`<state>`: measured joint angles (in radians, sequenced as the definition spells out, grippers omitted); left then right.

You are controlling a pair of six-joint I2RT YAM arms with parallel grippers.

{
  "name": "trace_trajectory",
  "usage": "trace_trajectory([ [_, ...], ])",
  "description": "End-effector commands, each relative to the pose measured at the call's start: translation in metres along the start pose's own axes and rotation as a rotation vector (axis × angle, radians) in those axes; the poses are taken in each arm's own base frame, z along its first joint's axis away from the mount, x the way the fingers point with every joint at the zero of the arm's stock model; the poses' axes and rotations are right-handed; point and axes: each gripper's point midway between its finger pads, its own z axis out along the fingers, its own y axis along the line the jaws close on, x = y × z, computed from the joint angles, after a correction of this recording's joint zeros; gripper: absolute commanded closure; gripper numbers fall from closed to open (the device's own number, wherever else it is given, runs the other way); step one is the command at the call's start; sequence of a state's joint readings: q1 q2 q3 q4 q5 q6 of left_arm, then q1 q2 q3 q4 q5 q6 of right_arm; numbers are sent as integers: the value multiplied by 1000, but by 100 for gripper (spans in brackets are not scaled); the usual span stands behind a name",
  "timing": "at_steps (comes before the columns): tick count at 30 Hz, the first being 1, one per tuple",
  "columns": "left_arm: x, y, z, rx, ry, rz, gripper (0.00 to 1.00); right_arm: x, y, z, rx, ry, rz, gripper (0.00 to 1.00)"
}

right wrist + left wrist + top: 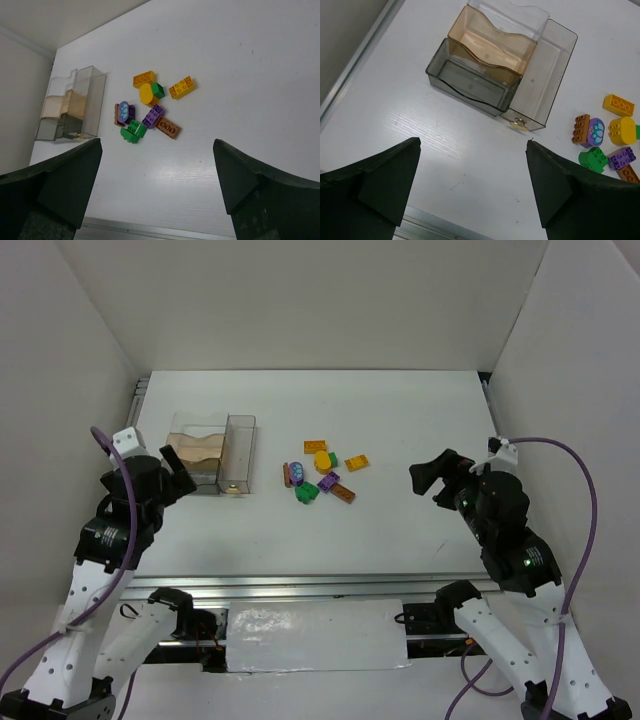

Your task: Sort the legos into containers by color

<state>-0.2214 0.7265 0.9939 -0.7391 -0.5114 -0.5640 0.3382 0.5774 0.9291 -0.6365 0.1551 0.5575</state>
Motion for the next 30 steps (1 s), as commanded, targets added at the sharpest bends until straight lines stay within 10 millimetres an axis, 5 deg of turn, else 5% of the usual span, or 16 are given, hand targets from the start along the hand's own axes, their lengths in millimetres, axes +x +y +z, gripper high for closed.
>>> trace_trajectory([
  [1,-13,0,-4,-9,-50,-59,1,-14,0,-4,22,-50,28,0],
  [15,-14,1,1,-27,-52,-89,1,-21,27,-24,-157,-106,76,0],
  [23,-12,-65,23,145,114,-97,0,22,32,1,-188,80,84,1],
  [27,8,-140,31,185,162,-29,0,35,31,13,-155,165,84,0],
  [28,30,-158,50,164,227,26,1,38,32,13,-164,174,86,0],
  [29,28,-179,53,196,245,29,1,36,33,13,-170,168,91,1],
  [30,55,-194,72,183,322,77,1,35,35,10,-183,159,93,0],
])
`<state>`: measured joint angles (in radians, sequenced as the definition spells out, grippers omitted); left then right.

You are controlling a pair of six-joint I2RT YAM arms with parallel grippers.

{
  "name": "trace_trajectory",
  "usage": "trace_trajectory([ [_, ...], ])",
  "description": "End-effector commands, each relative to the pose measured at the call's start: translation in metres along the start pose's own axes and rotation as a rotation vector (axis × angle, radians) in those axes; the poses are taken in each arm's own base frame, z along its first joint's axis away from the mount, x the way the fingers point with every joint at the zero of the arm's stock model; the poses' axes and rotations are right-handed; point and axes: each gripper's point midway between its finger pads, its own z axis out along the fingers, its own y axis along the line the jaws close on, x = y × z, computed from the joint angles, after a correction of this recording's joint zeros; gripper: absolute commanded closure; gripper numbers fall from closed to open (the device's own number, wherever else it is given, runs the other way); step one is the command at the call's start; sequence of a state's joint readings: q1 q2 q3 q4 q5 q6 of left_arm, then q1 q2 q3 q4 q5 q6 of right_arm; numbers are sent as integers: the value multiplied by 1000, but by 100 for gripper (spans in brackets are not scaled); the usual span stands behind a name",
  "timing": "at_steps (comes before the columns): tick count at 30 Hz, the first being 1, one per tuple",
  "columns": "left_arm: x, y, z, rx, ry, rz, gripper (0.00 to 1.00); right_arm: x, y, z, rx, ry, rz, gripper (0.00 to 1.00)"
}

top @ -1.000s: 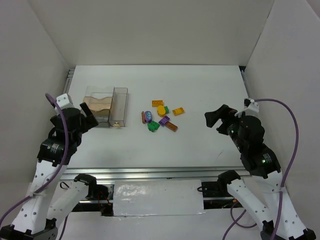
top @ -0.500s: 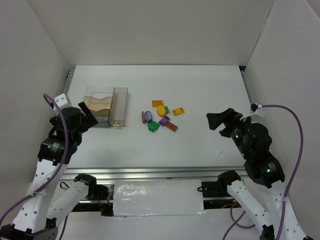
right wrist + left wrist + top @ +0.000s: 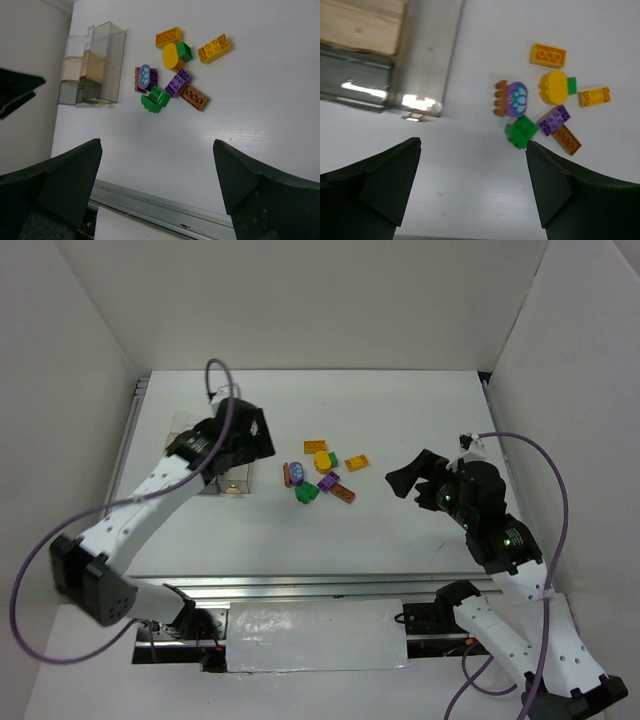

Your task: Sort the legos into containers by color

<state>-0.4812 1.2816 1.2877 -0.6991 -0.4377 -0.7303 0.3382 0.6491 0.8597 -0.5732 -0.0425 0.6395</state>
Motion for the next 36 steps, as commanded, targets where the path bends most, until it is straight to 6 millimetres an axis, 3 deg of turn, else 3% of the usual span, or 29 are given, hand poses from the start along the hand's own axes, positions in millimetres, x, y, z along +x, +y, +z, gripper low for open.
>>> trace_trajectory([
  [1,13,-50,45,13,69,12,1,-5,15,-11,-72,-23,8,1],
  [2,7,-64,51,15,59,13,1,-4,15,-12,-75,-25,8,0],
  [3,26,-72,73,-25,100,61,3,-3,14,-14,-72,-25,8,0],
  [4,20,-87,76,-9,87,69,5,-2,14,-16,-80,-24,6,0],
  [5,28,-98,83,-4,101,95,8,1,14,-18,-80,-10,3,0],
  [6,46,-100,105,-38,143,126,9,3,13,-18,-79,-2,1,0],
  [8,50,-104,117,-77,166,140,9,9,13,-20,-86,25,-7,0],
  [9,64,-101,132,-113,192,165,9,12,12,-20,-88,36,-9,1],
  [14,93,-101,162,-134,247,212,6,22,12,-20,-111,68,-19,0],
  [21,113,-93,177,-149,274,232,5,33,14,-18,-143,105,-21,1],
  [29,126,-81,192,-138,304,214,18,36,15,-16,-151,121,-21,0],
  [33,134,-77,197,-125,325,205,19,35,16,-15,-153,121,-21,0],
  [35,135,-78,198,-111,322,206,29,36,16,-13,-154,127,-20,0],
  [36,133,-78,198,-112,316,202,42,35,18,-13,-159,129,-20,0],
])
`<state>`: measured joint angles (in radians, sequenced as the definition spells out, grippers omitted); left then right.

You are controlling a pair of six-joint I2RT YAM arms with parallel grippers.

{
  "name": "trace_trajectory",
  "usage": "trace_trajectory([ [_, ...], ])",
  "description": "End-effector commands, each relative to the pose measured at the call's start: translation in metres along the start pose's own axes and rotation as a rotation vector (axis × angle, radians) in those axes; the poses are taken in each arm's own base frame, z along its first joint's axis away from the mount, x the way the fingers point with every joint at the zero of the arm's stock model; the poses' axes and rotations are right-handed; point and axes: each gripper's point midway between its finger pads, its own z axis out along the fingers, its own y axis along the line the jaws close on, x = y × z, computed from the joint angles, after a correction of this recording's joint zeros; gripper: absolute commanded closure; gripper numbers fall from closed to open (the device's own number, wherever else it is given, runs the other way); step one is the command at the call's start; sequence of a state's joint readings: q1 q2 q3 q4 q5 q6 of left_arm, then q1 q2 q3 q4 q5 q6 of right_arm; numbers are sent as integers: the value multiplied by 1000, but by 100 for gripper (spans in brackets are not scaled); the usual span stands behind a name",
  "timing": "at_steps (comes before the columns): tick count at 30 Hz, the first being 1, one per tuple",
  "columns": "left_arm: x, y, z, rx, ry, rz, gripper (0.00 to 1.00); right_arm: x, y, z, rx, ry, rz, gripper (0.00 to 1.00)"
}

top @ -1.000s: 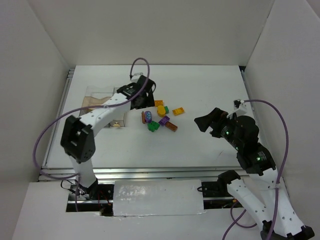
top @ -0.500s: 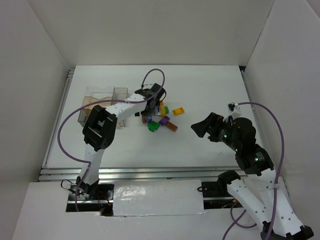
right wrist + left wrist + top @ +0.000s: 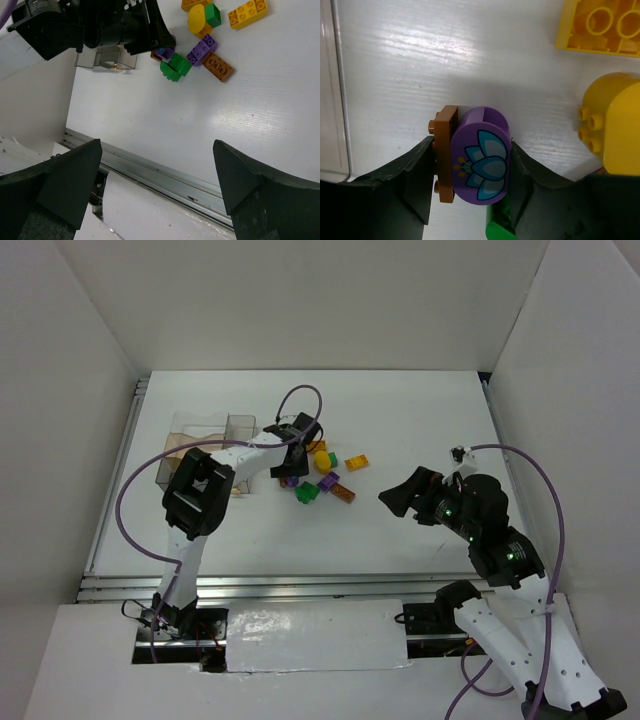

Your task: Sort the legos into containers by color

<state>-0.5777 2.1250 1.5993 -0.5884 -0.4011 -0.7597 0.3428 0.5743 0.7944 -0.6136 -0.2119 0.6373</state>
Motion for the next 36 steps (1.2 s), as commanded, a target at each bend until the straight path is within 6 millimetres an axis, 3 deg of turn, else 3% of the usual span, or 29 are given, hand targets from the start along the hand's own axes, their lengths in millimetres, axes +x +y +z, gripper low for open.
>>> trace_trajectory([
  [1,-9,-7,3,37,-28,1,50,-3,8,4,-37,2,-21,1],
  [2,-10,-7,3,40,-32,5,58,-3,9,4,-43,3,-21,1],
  [3,-10,-7,1,42,-36,6,75,-2,9,5,-44,4,-20,1],
  [5,-16,-7,-5,57,-57,4,89,-2,10,6,-53,0,-14,1],
  [6,-24,-9,-17,78,-83,-1,100,-4,11,7,-63,-9,-14,1],
  [9,-34,-16,-46,145,-150,24,100,-4,21,8,-124,-16,-10,1],
  [10,-48,-18,-77,196,-209,12,100,-4,23,8,-139,-20,-8,1],
  [11,-46,-25,-89,237,-238,45,100,-6,26,7,-151,-29,2,1],
  [12,-56,-28,-124,310,-296,45,100,-11,30,4,-165,-54,3,1],
  [13,-55,-34,-142,368,-315,64,100,-17,33,1,-166,-79,19,1],
  [14,-44,-33,-148,402,-312,85,100,-22,33,0,-160,-103,25,1],
  [15,-52,-40,-183,503,-382,80,100,-28,37,-3,-169,-129,28,1],
  [16,-50,-42,-198,562,-396,90,100,-33,40,-6,-177,-147,35,1],
  [17,-28,-49,-204,662,-356,159,100,-34,44,-7,-191,-150,45,2],
  [18,-32,-55,-237,777,-429,185,100,-37,47,-5,-203,-152,45,2],
  [19,-15,-56,-242,839,-422,260,100,-42,52,-7,-209,-156,43,2],
  [20,-9,-57,-252,878,-443,290,100,-45,55,-7,-205,-152,44,2],
  [21,-5,-61,-278,951,-505,325,100,-44,52,-1,-176,-122,51,3],
  [23,20,-61,-284,1011,-533,427,100,-57,62,-4,-181,-129,42,4],
  [25,32,-63,-317,1104,-650,506,100,-60,70,-1,-179,-86,40,6],
  [26,51,-64,-314,1121,-645,543,100,-58,72,0,-181,-65,42,8],
  [28,52,-57,-327,1123,-721,547,100,-49,76,4,-195,1,43,11],
  [32,61,-57,-337,1132,-775,635,100,-22,83,15,-202,101,39,18],
  [36,69,-68,-343,1129,-781,712,100,22,96,24,-200,225,4,20],
])
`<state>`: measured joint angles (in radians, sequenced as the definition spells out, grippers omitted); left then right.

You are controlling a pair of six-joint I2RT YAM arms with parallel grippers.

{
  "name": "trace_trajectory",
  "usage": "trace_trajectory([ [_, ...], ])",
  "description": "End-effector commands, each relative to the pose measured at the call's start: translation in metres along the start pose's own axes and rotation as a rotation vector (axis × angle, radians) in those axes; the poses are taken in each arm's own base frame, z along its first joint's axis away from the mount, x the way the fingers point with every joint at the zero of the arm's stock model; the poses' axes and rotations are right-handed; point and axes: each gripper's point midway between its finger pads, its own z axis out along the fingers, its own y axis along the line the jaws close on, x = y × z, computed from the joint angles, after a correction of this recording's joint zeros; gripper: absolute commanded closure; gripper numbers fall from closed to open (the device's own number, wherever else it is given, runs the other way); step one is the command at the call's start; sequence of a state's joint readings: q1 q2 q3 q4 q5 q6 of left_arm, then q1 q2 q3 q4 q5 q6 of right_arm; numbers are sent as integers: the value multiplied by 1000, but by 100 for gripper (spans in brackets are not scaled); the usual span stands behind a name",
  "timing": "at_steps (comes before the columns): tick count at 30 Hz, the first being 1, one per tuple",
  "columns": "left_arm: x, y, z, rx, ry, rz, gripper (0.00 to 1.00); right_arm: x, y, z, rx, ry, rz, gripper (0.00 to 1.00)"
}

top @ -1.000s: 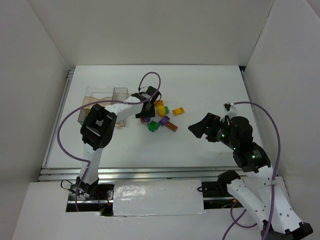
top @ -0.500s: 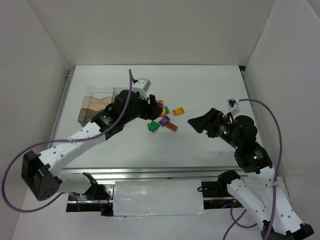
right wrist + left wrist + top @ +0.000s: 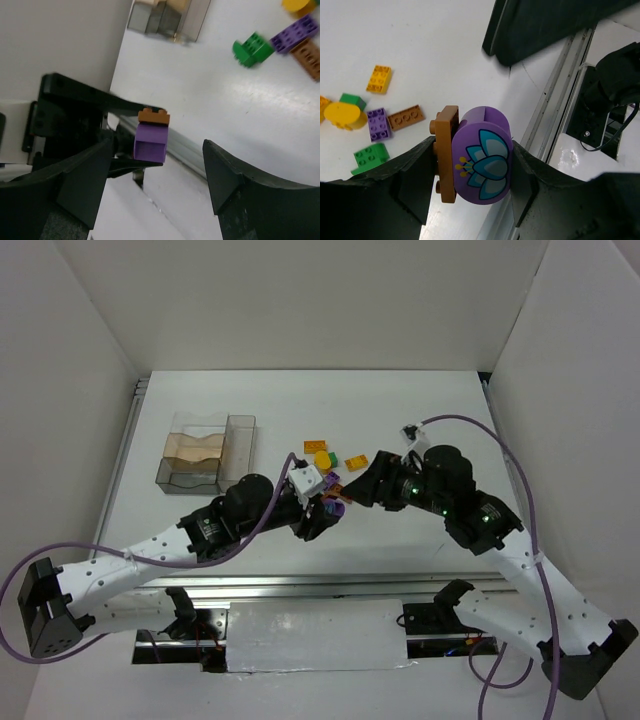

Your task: Sort the legos into containers by color

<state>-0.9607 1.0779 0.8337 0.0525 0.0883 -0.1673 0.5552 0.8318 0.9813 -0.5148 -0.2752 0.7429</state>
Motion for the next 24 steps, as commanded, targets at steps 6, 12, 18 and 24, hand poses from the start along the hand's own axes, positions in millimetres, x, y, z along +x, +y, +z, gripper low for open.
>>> trace_trajectory([
  [6,-41,-20,14,40,-76,166,100,48,14,21,-12,120,-30,21],
  [12,-49,-23,10,28,-105,175,100,56,9,28,20,136,-51,56],
  [18,-52,-23,6,17,-105,185,100,60,6,31,14,137,-57,87],
  [24,-58,-27,2,22,-123,130,15,56,8,37,-87,39,-98,100],
])
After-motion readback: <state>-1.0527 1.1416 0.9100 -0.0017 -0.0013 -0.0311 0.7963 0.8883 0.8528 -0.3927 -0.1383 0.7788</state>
